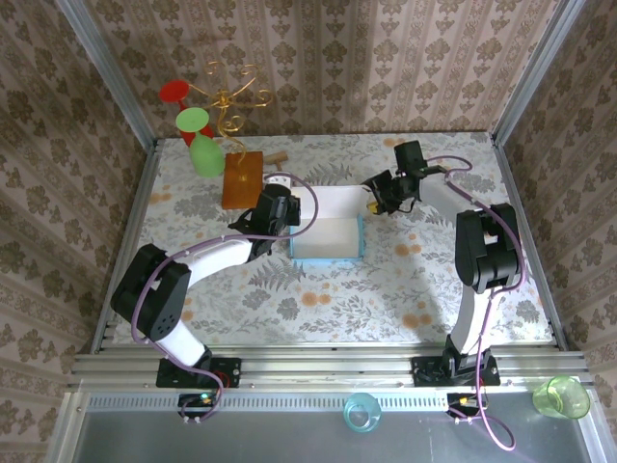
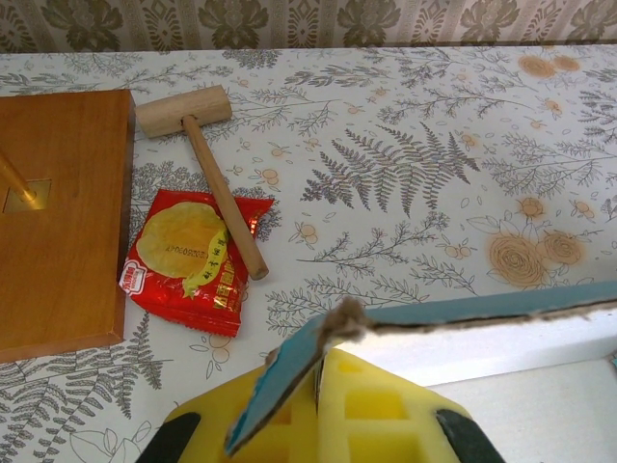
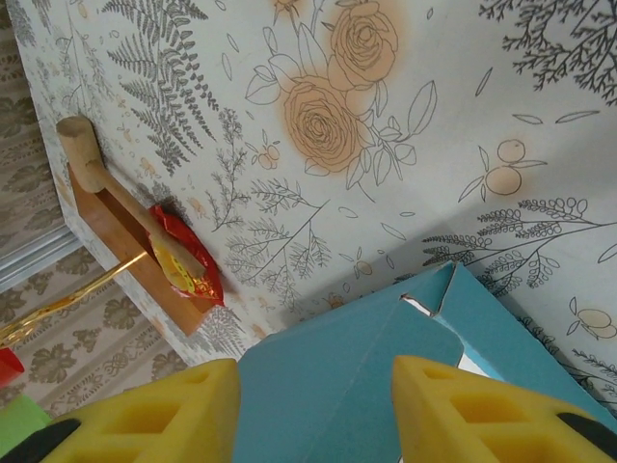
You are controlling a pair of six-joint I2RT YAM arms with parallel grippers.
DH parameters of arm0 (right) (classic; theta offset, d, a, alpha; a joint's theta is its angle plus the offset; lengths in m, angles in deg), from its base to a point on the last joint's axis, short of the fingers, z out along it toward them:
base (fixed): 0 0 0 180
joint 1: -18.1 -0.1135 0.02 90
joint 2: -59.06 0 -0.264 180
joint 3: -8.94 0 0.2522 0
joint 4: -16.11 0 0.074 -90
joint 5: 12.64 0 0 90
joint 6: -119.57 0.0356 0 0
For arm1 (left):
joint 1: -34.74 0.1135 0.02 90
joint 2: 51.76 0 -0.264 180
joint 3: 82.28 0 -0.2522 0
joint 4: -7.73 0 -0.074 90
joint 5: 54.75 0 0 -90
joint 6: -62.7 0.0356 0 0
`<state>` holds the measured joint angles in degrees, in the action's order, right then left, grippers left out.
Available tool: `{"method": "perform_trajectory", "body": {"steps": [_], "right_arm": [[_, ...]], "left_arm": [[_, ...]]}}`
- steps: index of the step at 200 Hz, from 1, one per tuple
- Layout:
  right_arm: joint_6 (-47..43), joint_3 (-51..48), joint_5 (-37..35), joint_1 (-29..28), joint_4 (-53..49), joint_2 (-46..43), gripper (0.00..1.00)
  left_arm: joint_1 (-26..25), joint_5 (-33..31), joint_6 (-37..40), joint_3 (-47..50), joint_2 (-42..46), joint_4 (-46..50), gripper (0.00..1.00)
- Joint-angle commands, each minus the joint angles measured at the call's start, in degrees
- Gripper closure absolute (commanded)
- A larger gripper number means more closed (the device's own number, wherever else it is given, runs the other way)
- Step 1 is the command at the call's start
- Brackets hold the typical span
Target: Fold the paper box
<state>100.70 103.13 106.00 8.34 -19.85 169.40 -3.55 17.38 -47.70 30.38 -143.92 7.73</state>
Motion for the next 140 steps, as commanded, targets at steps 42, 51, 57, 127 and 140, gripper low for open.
{"method": "perform_trajectory", "body": {"steps": [42,51,57,127,140], "right_arm": [[7.12,-2.77,1.92,-1.08,2.43,-2.97,0.54],[7.84,-3.28,1.77,-1.2,2.81,-3.18,0.54],[8.32,-3.67,1.83,-1.21,3.17,-3.34,0.55],[9.58,-5.8,2.12,-1.94,5.64,-2.88,0.62],[9.4,-6.04,2.22,-1.95,5.7,-2.89,0.63]], "left_arm": [[-0.44,-0.15,-4.43,0.84,0.71,-3.79,1.0],[-0.4,-0.03,-4.89,1.18,0.59,-4.38,1.0],[-0.43,0.19,-5.21,1.35,0.61,-4.79,1.0],[-0.48,2.1,-9.12,6.74,1.05,-12.2,1.0],[-0.48,2.39,-9.13,7.58,1.36,-13.29,1.0]]}}
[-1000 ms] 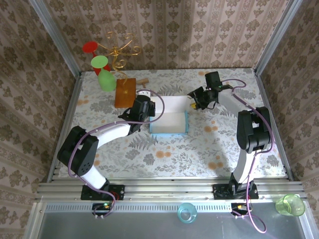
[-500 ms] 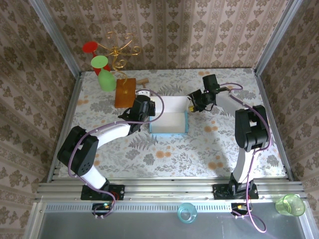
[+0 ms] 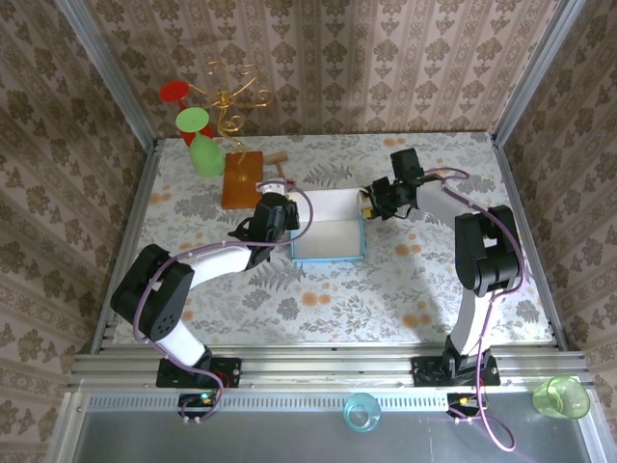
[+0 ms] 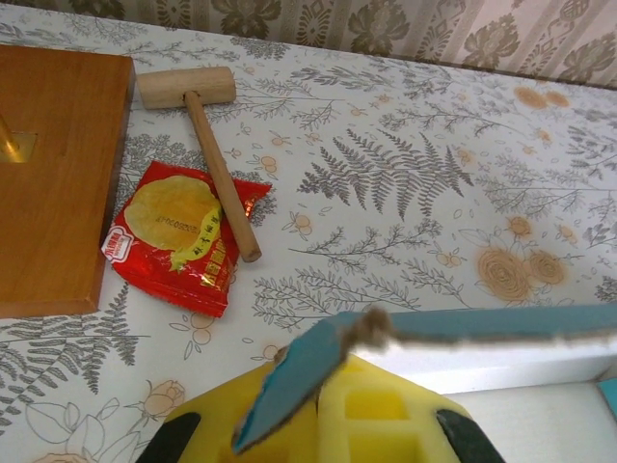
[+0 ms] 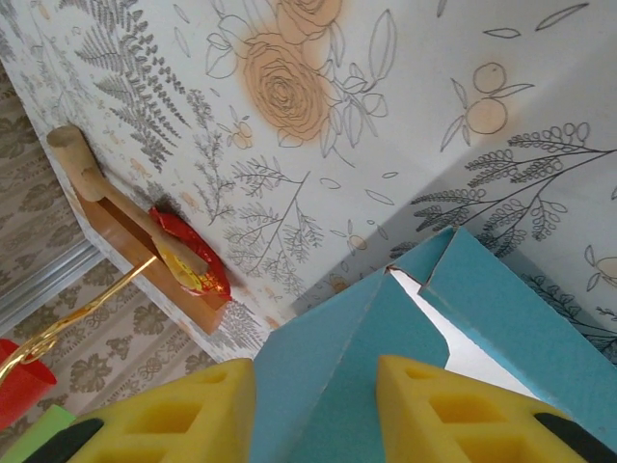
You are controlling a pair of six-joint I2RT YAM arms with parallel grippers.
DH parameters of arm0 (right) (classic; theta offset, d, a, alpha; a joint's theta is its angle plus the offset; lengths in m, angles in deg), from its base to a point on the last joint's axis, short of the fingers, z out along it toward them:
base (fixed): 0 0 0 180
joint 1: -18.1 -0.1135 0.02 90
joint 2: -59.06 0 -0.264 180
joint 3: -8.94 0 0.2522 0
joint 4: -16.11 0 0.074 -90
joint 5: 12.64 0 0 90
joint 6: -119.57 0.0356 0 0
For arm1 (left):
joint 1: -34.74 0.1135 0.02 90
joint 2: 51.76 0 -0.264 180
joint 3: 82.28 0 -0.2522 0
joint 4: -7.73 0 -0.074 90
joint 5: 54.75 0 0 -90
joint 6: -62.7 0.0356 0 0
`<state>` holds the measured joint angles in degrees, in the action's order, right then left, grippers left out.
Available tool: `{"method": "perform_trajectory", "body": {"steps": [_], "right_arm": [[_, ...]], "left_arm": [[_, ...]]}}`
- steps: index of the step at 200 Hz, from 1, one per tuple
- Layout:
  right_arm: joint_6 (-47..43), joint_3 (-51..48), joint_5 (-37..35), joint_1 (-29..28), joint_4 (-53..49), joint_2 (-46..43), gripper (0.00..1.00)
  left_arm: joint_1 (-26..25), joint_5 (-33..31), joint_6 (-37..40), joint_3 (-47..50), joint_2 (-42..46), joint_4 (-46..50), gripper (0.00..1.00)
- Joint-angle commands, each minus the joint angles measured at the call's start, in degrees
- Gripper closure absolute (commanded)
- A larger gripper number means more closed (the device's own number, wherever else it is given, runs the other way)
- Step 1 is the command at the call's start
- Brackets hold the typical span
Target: Fold the paper box
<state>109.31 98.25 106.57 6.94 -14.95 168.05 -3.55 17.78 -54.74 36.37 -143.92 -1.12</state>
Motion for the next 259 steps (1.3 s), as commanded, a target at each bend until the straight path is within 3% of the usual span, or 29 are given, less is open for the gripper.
{"method": "perform_trajectory", "body": {"steps": [1,171,259], "right_arm": [[0.77,-1.22,1.69,-0.58,0.79,-1.52,0.63],[-5.41,-8.39,1.2,-0.61,6.66,-3.39,0.7],[-8.04,-11.54,1.28,-0.66,10.2,-4.63,0.74]], "left_arm": [[-0.57,2.0,-2.09,1.61,1.36,-4.49,1.0],[-2.74,6.27,-3.8,13.24,2.77,-20.43,1.0],[-4.43,6.79,-5.47,17.47,3.83,-22.04,0.99]]}}
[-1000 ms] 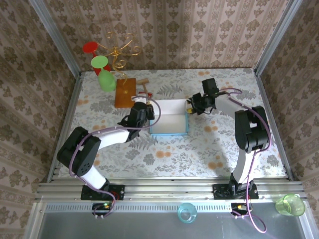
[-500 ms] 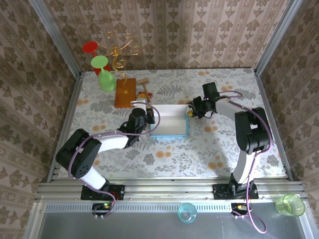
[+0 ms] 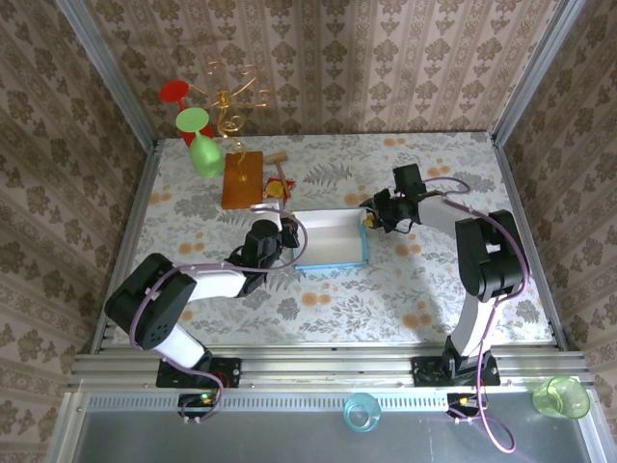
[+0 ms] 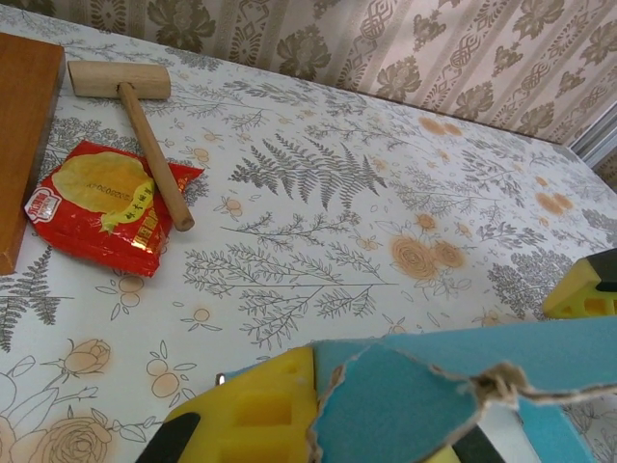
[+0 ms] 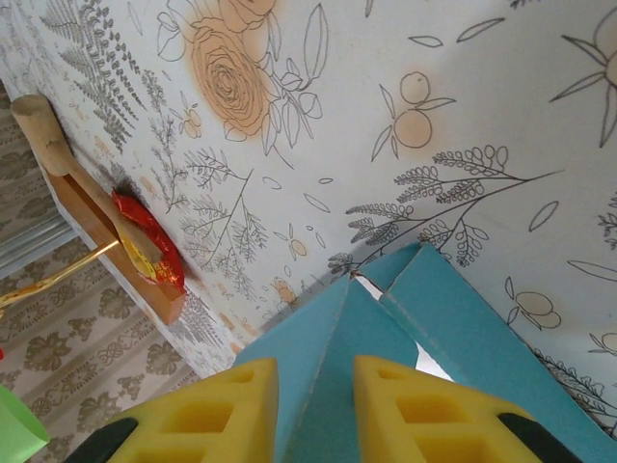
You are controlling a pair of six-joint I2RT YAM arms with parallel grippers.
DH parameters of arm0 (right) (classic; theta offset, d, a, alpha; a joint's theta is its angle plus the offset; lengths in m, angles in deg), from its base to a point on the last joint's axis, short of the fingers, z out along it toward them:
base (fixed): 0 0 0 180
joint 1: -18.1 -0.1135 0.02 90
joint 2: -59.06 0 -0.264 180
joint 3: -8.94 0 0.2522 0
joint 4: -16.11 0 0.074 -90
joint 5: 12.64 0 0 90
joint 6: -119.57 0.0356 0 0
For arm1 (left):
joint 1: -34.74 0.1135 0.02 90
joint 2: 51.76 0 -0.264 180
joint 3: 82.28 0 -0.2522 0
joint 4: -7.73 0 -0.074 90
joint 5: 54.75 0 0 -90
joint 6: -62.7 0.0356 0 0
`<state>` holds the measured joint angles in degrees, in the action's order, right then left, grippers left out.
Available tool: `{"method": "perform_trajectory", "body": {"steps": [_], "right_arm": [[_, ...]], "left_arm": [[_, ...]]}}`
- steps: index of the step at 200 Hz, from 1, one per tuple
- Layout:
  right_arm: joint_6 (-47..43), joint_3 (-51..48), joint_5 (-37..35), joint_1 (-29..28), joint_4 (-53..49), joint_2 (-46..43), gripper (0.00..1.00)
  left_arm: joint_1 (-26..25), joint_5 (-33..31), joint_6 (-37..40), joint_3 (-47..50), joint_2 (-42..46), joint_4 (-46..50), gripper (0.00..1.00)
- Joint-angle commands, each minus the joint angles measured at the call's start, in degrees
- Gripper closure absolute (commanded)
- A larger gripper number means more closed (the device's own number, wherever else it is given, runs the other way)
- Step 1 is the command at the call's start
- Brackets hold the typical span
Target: Fold the paper box
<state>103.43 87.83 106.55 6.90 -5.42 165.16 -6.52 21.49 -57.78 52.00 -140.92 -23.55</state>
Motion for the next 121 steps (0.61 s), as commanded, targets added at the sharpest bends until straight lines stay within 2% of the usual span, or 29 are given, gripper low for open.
{"method": "perform_trajectory", "body": {"steps": [1,121], "right_arm": [[-2.24,-1.17,1.3,-0.64,0.66,-1.76,0.74],[-12.24,-5.45,-1.42,-0.84,0.55,-5.39,0.77]], "left_arm": [[-1.5,3.06,-2.46,1.92,0.84,0.39,0.99],[-4.46,1.9,-3.21,6.61,1.06,-2.53,0.95]]}}
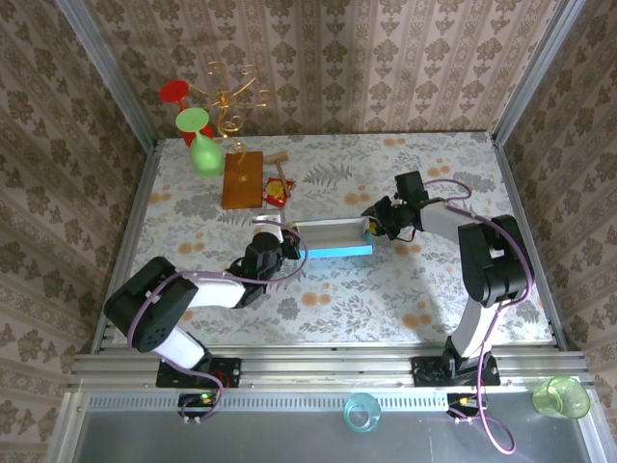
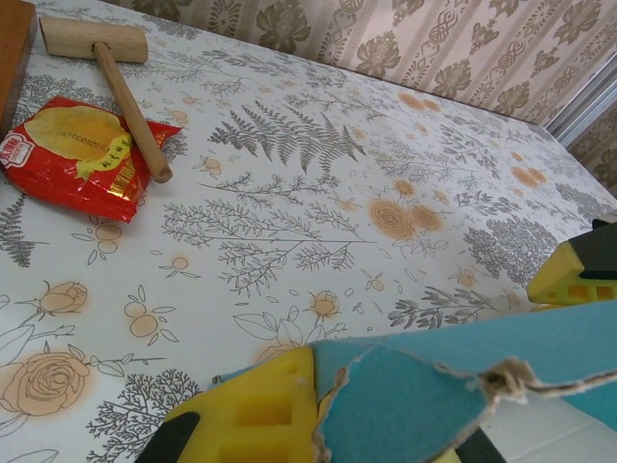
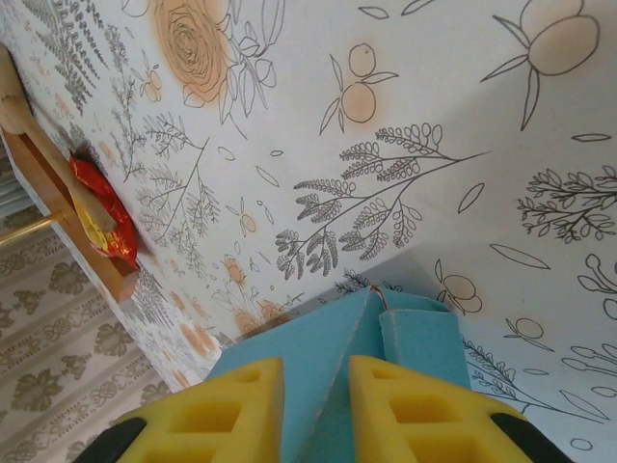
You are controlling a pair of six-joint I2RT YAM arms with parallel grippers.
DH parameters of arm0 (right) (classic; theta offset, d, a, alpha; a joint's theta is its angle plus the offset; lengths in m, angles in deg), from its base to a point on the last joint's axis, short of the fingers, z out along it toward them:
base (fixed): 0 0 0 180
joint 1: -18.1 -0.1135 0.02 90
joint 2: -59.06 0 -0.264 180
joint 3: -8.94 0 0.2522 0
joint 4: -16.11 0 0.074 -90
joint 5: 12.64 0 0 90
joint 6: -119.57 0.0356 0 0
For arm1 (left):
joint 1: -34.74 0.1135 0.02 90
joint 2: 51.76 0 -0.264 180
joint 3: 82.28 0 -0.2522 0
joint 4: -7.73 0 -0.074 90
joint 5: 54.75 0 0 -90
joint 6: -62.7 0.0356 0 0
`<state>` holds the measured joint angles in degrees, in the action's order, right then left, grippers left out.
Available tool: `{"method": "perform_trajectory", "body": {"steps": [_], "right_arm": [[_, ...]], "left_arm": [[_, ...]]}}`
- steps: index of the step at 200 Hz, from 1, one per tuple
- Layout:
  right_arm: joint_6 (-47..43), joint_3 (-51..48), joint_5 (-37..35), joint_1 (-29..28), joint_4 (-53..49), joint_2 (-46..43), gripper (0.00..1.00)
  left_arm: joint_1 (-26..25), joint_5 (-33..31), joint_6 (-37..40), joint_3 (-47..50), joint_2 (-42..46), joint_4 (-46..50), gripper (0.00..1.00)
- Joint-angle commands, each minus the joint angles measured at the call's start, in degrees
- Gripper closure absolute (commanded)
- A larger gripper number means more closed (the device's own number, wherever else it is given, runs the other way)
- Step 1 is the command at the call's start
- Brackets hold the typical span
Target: Fold the paper box
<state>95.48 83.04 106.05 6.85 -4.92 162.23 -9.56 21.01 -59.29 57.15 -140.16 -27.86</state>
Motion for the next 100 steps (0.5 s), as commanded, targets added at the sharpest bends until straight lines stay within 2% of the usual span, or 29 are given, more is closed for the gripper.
{"method": "perform_trajectory", "body": {"steps": [1,40,61,100], "right_arm": [[-4.47,-0.62,-0.96,-0.75,-0.04,-2.5,0.77],[-6.94,-0.61,-3.05,-0.76,-3.21,-4.69,0.72],[-6.57,-0.8,-3.46,-0.79,-3.93,-5.8,0.68],[-5.65,-1.73,-3.98,-0.71,-4.95,-6.52,0.61]], "left_arm": [[-1.46,2.38,-1.69,1.47,0.36,1.83,0.95],[-2.64,0.96,0.02,0.68,0.97,5.76,0.97],[-4.07,-1.9,1.53,-0.1,1.25,9.29,1.0],[-7.15,-7.52,3.25,-1.17,1.05,14.56,1.0]]}}
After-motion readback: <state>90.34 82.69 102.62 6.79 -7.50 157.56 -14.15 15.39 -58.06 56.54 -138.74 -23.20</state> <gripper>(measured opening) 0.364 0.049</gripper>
